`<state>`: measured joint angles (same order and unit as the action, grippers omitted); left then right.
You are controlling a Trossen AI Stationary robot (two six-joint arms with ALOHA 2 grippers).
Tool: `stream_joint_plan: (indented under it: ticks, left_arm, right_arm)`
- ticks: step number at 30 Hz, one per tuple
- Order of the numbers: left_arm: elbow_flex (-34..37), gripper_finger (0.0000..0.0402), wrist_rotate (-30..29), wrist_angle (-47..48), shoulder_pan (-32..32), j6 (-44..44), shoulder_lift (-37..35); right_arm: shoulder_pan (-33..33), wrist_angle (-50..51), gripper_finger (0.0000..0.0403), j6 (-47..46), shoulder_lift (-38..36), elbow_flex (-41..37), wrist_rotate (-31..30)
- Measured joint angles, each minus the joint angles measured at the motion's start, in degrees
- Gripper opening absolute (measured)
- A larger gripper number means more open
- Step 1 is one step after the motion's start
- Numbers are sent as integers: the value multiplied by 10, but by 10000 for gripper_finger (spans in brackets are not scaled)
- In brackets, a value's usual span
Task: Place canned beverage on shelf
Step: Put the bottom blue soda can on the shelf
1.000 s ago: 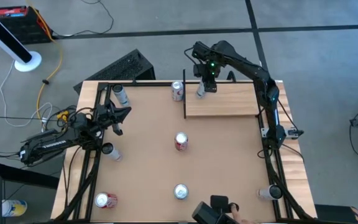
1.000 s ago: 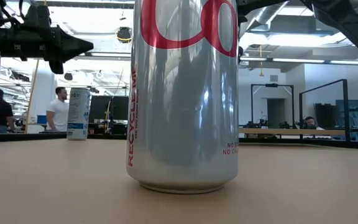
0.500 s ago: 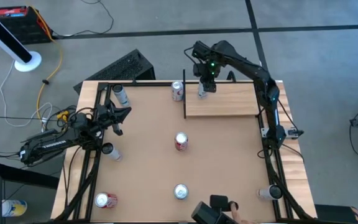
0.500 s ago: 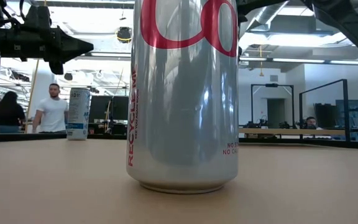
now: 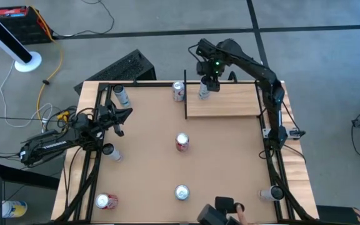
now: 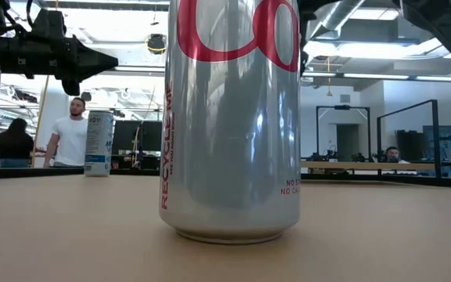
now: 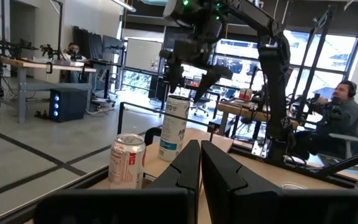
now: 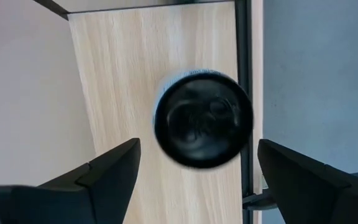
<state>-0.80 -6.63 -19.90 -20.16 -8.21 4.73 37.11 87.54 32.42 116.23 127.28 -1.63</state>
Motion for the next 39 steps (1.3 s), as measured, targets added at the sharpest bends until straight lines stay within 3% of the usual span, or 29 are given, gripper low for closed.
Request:
stream_joint_plan:
  ticks: [6,10,16,22,26,31,39]
  left_arm:
    - [0,0,0,0,0,0,0]
    - [0,0,0,0,0,0,0]
    - [0,0,0,0,0,0,0]
    - [0,0,0,15,0,9,0]
    - [0,0,0,30,0,11,0]
    - [0,0,0,42,0,10,0]
    - [0,0,0,43,0,1,0]
  right_arm:
    - [3,19,346,-9,-43,-3,0]
    - [13,24,340,-18,-104,-46,21]
    - [58,-31,299,-6,-239,-236,141]
    - [92,-275,223,-18,-337,-468,173]
    - [96,-356,138,-28,-331,-534,181]
    - [98,-393,21,-50,-274,-539,181]
    - [116,-411,16,-50,-210,-539,198]
